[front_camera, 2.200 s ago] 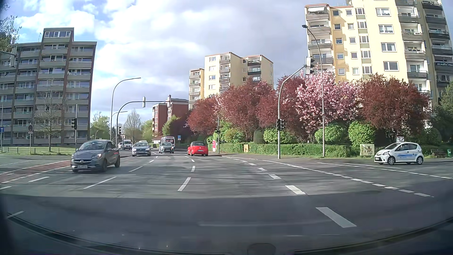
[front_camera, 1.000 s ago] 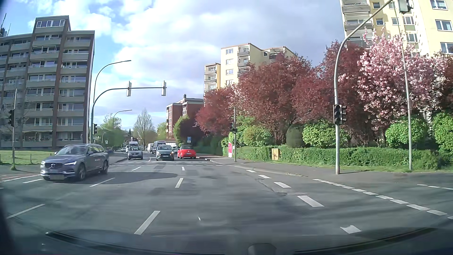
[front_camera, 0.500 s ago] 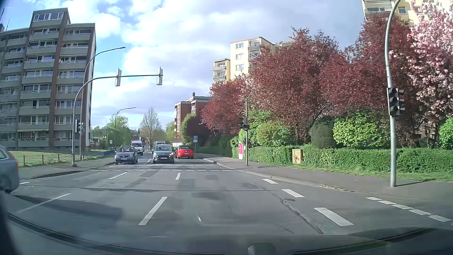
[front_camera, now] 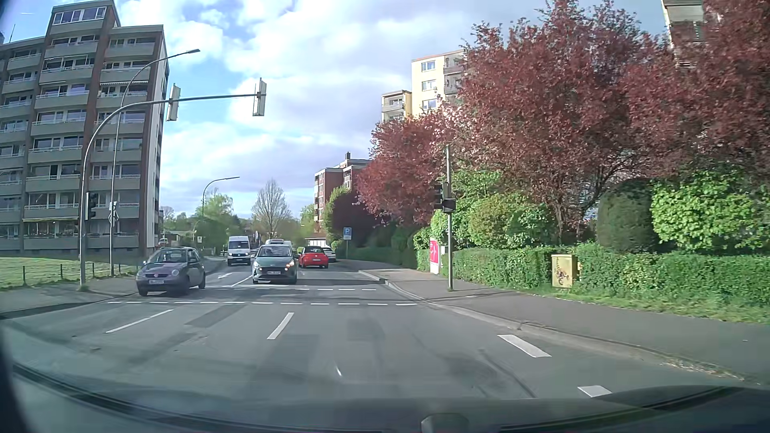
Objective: Follow the waypoints while adhering to traffic rules and regulations
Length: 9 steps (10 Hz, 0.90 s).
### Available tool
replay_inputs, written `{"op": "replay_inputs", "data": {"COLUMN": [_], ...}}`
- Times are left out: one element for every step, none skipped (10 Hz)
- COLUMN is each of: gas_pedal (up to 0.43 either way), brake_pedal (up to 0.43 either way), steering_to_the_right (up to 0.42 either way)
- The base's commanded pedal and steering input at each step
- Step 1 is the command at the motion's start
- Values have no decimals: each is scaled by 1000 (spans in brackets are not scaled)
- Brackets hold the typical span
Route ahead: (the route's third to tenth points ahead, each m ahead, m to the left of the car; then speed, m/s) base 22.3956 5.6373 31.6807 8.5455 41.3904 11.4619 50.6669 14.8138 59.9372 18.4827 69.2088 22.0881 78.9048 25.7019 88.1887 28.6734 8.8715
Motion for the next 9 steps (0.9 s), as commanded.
{"op": "replay_inputs", "data": {"gas_pedal": [0,0,0,0,0,8,39,59,67], "brake_pedal": [0,6,0,0,0,6,0,0,0], "steering_to_the_right": [-65,-65,-65,-64,-59,-53,-51,-50,-51]}}
